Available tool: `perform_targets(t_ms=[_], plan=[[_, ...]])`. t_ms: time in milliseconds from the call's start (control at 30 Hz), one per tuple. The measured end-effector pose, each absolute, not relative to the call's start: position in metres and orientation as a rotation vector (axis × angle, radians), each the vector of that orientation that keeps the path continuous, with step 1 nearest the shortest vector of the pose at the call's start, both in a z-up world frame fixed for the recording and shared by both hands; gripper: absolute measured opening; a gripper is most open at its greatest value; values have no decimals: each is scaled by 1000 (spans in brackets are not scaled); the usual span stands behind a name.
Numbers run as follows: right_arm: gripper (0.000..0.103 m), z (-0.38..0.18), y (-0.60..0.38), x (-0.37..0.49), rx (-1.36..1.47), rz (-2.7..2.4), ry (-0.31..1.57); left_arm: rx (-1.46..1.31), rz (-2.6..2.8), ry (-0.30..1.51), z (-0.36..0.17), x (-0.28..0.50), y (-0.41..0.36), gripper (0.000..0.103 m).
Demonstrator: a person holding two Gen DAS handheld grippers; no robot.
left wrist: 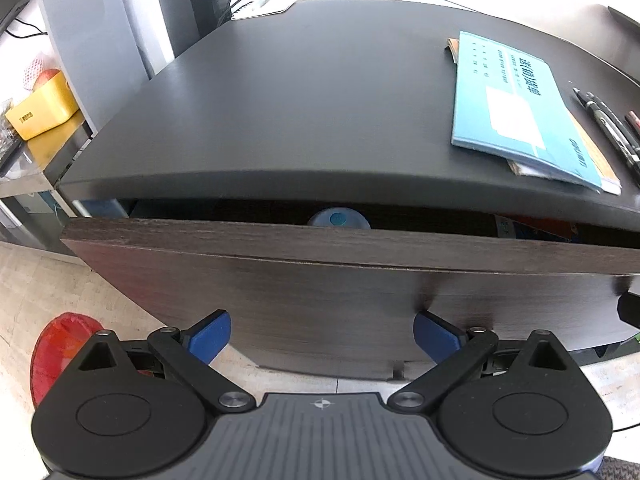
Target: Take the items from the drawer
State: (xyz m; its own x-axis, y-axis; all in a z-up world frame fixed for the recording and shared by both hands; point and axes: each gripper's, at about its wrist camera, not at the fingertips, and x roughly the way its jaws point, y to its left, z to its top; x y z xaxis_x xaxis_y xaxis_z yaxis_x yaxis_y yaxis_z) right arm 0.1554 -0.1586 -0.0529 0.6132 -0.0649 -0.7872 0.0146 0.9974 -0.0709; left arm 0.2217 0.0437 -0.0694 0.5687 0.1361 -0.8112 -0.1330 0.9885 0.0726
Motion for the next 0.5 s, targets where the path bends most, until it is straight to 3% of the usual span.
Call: perform_targets(t_ms=[500], plan=[[91, -61, -156, 129, -75, -50, 863, 24, 162, 959, -69, 250, 37, 101]])
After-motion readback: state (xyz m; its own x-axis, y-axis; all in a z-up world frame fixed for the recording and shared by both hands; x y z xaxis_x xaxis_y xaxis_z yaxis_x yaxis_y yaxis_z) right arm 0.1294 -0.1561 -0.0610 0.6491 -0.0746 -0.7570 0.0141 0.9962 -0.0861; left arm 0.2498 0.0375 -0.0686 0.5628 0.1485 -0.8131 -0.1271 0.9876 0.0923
